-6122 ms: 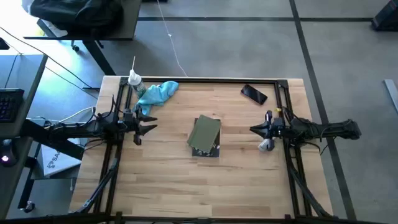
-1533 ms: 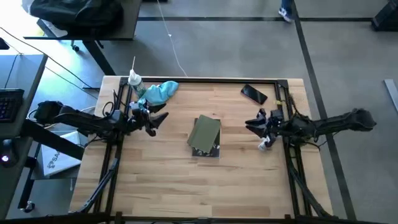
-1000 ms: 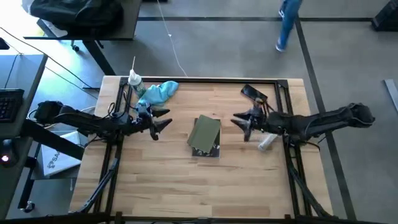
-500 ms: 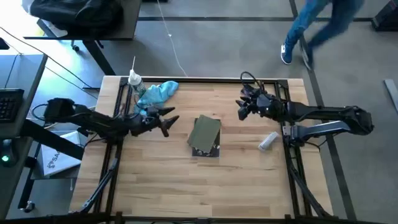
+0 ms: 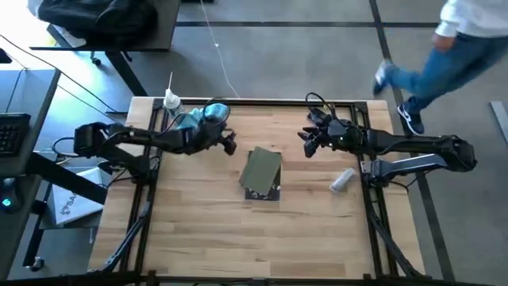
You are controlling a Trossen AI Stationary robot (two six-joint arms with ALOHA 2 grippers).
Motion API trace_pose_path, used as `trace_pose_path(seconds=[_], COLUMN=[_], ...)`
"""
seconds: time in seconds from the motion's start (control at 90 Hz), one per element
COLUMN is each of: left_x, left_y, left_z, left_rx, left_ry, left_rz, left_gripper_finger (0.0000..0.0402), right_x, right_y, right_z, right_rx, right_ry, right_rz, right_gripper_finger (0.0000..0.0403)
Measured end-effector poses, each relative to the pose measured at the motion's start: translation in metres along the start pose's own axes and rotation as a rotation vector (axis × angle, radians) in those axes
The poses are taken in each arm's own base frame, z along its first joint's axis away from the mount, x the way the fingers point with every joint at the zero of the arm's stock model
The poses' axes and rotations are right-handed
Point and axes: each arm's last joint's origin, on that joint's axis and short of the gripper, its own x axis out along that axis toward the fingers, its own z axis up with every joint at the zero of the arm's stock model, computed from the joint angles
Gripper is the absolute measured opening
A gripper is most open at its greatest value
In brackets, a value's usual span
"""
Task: Apply microfiber cloth
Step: Move the blue microfiber towel from the top left to the center
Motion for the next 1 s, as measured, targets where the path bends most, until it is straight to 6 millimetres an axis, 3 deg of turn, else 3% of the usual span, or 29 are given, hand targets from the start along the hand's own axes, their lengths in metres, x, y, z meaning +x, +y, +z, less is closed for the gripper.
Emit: trace_pose_path(seconds=[0.244, 0.578, 0.733, 1.0], left_x=[0.027, 0.07, 0.091, 0.118], left_y=[0.019, 0.045, 0.064, 0.082], left_z=[0.009, 0.029, 0.026, 0.001], left_rx=[0.014, 0.188, 0.171, 0.141], left_ry=[0.135, 0.344, 0.446, 0.576], left_rz=[0.147, 0.27, 0.328, 0.388], left_gripper_finger=[0.0247, 0.0244, 0.0239, 0.0238], right_x=[-0.003, -0.004, -0.004, -0.004], right_y=[0.01, 0.012, 0.012, 0.012], right_z=[-0.004, -0.005, -0.005, -0.005], right_rx=[-0.038, -0.036, -0.036, -0.025], right_ry=[0.004, 0.009, 0.008, 0.009], right_rz=[0.042, 0.054, 0.055, 0.054], right_gripper_finger=[0.0114, 0.0114, 0.0114, 0.0114])
